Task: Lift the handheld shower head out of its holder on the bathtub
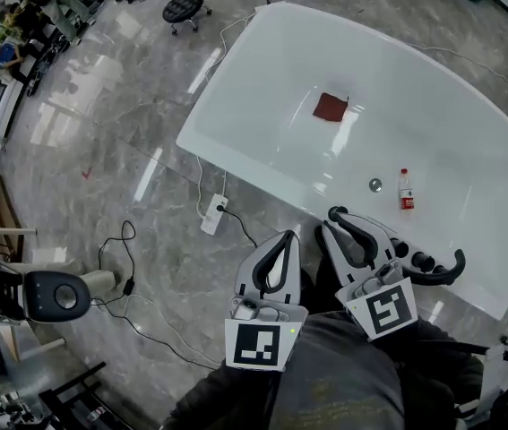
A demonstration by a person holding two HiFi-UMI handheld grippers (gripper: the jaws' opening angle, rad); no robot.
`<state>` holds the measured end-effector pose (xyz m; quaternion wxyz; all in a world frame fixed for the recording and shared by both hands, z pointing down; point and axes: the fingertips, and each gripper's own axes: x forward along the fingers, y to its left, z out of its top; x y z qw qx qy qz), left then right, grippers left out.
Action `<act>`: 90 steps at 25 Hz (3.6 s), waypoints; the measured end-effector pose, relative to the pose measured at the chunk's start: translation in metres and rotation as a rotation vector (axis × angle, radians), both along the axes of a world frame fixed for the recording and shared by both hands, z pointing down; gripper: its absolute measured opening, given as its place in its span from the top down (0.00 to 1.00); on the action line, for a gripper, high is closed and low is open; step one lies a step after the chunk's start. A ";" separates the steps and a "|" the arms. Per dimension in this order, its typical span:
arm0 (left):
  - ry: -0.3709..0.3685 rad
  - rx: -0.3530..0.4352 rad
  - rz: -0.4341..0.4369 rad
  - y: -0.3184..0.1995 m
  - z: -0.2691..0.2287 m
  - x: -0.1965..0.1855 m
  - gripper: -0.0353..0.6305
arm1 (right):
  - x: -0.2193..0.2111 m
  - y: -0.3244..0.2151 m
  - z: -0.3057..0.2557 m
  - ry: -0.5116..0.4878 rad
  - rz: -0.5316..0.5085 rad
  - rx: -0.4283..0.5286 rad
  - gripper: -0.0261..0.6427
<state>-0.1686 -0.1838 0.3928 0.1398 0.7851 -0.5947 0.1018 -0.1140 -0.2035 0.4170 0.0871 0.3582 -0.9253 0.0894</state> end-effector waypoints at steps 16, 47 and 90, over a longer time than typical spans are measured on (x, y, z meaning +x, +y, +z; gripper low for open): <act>-0.009 0.024 0.086 -0.020 0.055 0.026 0.94 | 0.023 -0.017 0.052 0.046 0.084 0.105 0.82; -0.030 -0.071 0.102 -0.036 0.125 0.012 0.94 | 0.028 -0.038 0.128 0.140 0.172 0.108 0.76; -0.059 -0.076 0.054 -0.044 0.094 -0.007 0.94 | 0.024 -0.049 0.184 0.216 0.126 -0.085 0.78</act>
